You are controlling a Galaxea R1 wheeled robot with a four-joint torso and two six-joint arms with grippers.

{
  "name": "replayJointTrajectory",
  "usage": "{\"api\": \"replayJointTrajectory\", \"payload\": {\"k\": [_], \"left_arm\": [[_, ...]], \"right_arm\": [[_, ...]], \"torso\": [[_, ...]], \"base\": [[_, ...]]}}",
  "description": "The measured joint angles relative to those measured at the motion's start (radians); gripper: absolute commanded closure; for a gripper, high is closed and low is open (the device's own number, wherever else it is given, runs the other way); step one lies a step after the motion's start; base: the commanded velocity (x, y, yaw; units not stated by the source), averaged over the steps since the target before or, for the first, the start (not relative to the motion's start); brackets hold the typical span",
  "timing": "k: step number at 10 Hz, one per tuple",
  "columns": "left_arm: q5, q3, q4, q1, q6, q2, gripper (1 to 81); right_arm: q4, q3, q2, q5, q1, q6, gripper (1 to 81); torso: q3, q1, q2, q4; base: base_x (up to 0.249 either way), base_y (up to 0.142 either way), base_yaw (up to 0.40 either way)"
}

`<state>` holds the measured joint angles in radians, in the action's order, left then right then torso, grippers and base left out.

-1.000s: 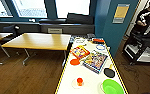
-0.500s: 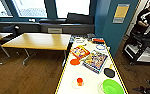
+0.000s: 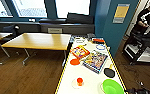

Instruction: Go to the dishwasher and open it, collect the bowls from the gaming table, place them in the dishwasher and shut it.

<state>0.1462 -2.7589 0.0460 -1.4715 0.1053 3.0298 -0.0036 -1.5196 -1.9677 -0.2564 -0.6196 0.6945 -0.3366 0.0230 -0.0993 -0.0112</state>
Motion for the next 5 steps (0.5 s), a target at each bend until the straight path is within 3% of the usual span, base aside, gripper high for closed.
{"api": "replayJointTrajectory", "payload": {"k": [5], "left_arm": [[0.000,0.000,0.000,0.000,0.000,-0.002,1.0]], "right_arm": [[0.000,-0.055,-0.042,0.029,-0.076,0.002,1.0]], "torso": [[0.000,0.000,0.000,0.000]], "base": [[0.000,0.000,0.000]]}}
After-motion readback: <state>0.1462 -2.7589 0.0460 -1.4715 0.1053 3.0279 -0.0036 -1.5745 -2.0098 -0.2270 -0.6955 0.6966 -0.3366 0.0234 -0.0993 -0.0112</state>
